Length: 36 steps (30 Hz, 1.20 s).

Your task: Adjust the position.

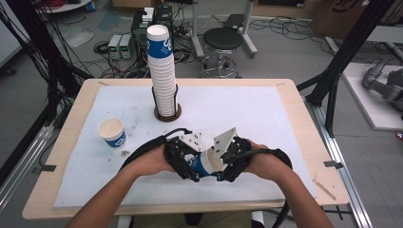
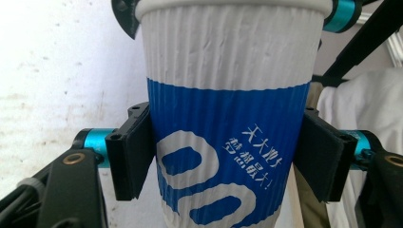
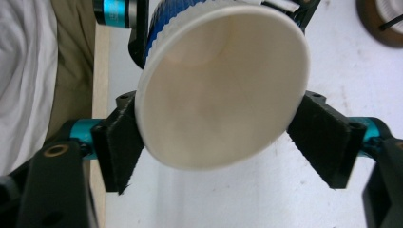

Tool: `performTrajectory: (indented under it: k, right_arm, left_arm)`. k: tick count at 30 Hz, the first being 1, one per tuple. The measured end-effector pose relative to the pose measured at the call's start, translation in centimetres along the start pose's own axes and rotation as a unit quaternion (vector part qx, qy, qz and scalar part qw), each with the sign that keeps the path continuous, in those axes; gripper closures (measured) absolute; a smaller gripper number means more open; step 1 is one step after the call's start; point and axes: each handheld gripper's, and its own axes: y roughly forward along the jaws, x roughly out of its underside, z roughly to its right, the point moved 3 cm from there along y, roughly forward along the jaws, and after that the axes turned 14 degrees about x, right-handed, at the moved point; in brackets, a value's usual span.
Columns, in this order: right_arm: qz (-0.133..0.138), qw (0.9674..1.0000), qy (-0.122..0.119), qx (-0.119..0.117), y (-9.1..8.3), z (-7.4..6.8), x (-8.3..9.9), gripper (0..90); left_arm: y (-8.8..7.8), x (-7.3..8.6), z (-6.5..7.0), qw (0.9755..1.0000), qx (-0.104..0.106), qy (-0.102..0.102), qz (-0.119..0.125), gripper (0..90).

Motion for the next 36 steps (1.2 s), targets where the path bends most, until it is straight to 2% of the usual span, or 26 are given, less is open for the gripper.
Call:
performTrajectory:
  k: [4, 7, 9, 12, 14, 17, 21, 24, 27, 29, 32, 35, 36]
  right_arm:
    - [0.03, 0.9994, 0.018, 0.005, -0.5, 0.2, 0.1, 20.4]
    - [0.06, 0.9972, 0.044, 0.008, -1.0, 0.4, 0.2, 19.1]
    - [0.078, 0.9955, 0.054, 0.007, -1.3, 0.6, 0.3, 19.0]
    - [0.095, 0.994, 0.054, 0.009, -1.7, 0.6, 0.4, 18.9]
    - [0.1, 0.9935, 0.053, 0.007, -2.0, 0.6, 0.5, 19.0]
    - [0.109, 0.992, 0.061, 0.015, -2.6, 1.0, 0.8, 19.0]
    - [0.131, 0.9864, 0.094, 0.031, -3.5, 1.6, 1.6, 19.0]
    - [0.15, 0.9778, 0.139, 0.046, -4.0, 2.0, 2.7, 19.0]
    - [0.163, 0.9695, 0.172, 0.061, -4.3, 2.4, 3.8, 19.0]
    - [0.175, 0.961, 0.2, 0.077, -4.6, 2.7, 4.6, 19.0]
    - [0.181, 0.9493, 0.236, 0.103, -4.8, 3.0, 5.9, 19.0]
    - [0.174, 0.9399, 0.266, 0.125, -4.6, 3.2, 7.4, 19.0]
    - [0.171, 0.9384, 0.272, 0.128, -4.5, 3.2, 7.8, 19.0]
  left_arm:
    - [-0.4, 0.1, 0.0, 0.9993, 0.01, 0.006, 0.035, 27.4]
    - [-0.7, 0.3, -0.1, 0.9971, 0.018, 0.009, 0.074, 26.6]
    - [-0.7, 0.4, -0.1, 0.9957, 0.022, 0.009, 0.089, 26.5]
    - [-0.7, 0.5, -0.1, 0.9952, 0.03, 0.01, 0.092, 26.4]
    - [-0.7, 0.7, -0.2, 0.9959, 0.028, 0.008, 0.086, 26.4]
    - [-0.7, 1.1, -0.4, 0.9954, 0.024, 0.007, 0.093, 26.4]
    - [-0.8, 1.4, -0.5, 0.994, 0.012, 0.007, 0.108, 26.4]
    - [-1.1, 1.7, -0.5, 0.9921, 0.0, 0.01, 0.125, 26.3]
    - [-1.4, 2.0, -0.6, 0.9897, -0.017, 0.012, 0.141, 26.3]
    - [-1.6, 2.2, -0.7, 0.9879, -0.029, 0.012, 0.151, 26.2]
    - [-1.9, 2.7, -1.0, 0.9828, -0.054, 0.009, 0.176, 25.9]
    - [-2.0, 3.2, -1.2, 0.9782, -0.068, 0.006, 0.196, 25.9]
    - [-2.0, 3.3, -1.3, 0.9769, -0.073, 0.006, 0.201, 25.8]
